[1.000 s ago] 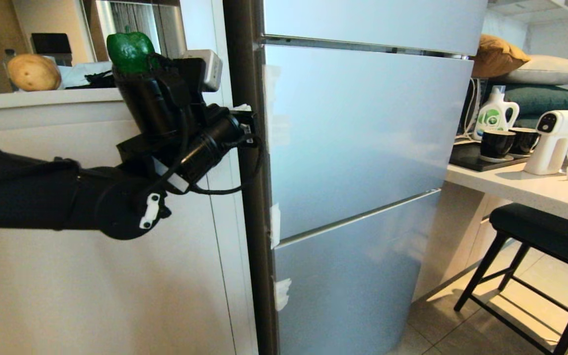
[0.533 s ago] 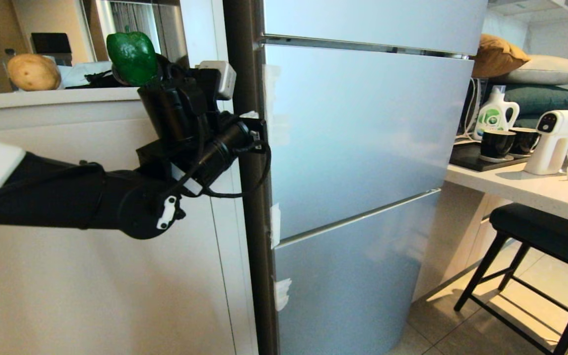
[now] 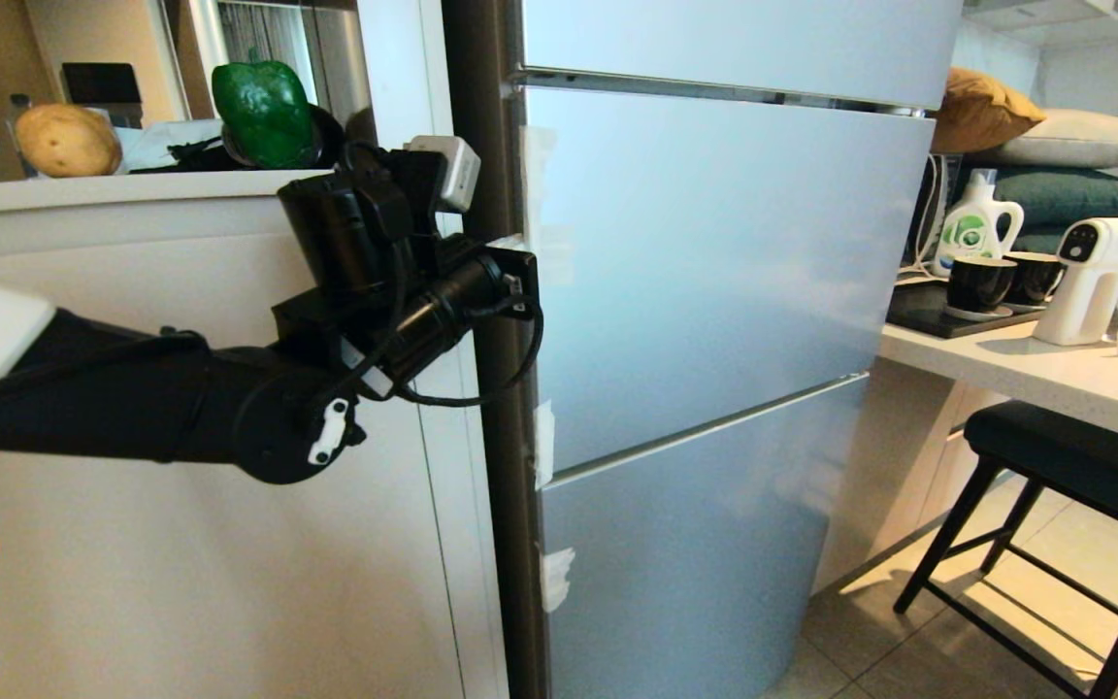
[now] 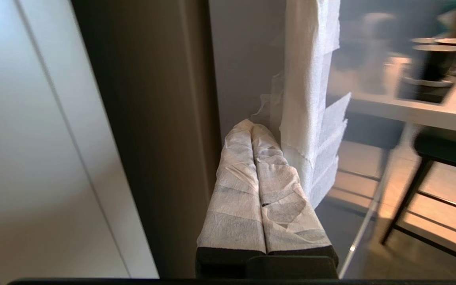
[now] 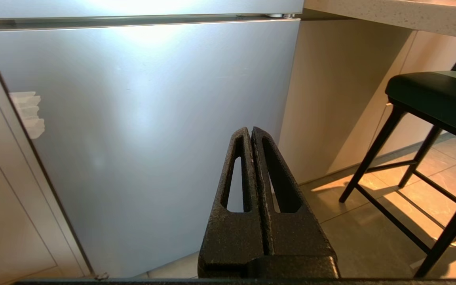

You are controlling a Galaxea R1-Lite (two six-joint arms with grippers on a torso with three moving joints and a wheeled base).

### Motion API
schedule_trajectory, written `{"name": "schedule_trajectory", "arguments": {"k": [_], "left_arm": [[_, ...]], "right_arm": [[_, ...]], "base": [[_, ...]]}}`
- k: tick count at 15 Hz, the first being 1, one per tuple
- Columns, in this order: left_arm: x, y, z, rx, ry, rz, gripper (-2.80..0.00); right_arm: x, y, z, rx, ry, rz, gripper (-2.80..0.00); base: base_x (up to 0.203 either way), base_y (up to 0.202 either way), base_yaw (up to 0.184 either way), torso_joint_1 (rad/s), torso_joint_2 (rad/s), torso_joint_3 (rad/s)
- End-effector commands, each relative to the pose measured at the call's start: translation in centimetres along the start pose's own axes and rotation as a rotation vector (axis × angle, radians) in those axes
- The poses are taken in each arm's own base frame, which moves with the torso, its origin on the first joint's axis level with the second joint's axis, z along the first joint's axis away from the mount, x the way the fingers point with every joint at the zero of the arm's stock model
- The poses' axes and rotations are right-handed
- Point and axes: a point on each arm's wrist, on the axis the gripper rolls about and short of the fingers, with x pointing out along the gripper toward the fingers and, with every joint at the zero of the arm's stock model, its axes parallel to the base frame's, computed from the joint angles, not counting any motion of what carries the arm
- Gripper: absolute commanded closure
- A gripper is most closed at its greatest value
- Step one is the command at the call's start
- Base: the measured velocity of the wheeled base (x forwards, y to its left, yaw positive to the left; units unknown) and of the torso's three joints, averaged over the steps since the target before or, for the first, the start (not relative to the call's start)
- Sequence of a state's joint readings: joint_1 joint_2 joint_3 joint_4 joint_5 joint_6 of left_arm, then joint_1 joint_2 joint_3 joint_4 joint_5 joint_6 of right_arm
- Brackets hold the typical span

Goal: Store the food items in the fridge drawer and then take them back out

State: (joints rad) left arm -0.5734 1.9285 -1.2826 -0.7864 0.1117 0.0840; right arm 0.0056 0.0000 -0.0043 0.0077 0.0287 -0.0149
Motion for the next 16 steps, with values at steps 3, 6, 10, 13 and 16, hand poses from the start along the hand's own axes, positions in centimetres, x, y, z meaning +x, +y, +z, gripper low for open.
{"name": "schedule_trajectory", "arguments": {"k": [3,6,10,13,16], "left_arm": [[-0.3,-0.6,0.3,-0.002,-0.014,-0.098,0.0],[-0.5,-2.1,0.6,-0.009,-0.032,-0.189,0.0],[-1.0,-3.2,0.4,-0.013,-0.053,-0.238,0.0],[-2.4,-4.7,0.4,-0.018,-0.036,-0.29,0.0],[-4.1,-6.6,0.8,-0.026,-0.035,-0.357,0.0]], "right_arm": [[0.0,0.0,0.0,0.0,0.001,0.001,0.0],[0.0,0.0,0.0,0.0,0.001,0.001,0.0],[0.0,0.0,0.0,0.0,0.001,0.001,0.0],[0.0,0.0,0.0,0.0,0.001,0.001,0.0],[0.0,0.0,0.0,0.0,0.001,0.001,0.0]], "base": [[0.0,0.0,0.0,0.0,0.0,0.0],[0.0,0.0,0.0,0.0,0.0,0.0],[0.0,0.0,0.0,0.0,0.0,0.0],[0.0,0.0,0.0,0.0,0.0,0.0],[0.0,0.0,0.0,0.0,0.0,0.0]]}}
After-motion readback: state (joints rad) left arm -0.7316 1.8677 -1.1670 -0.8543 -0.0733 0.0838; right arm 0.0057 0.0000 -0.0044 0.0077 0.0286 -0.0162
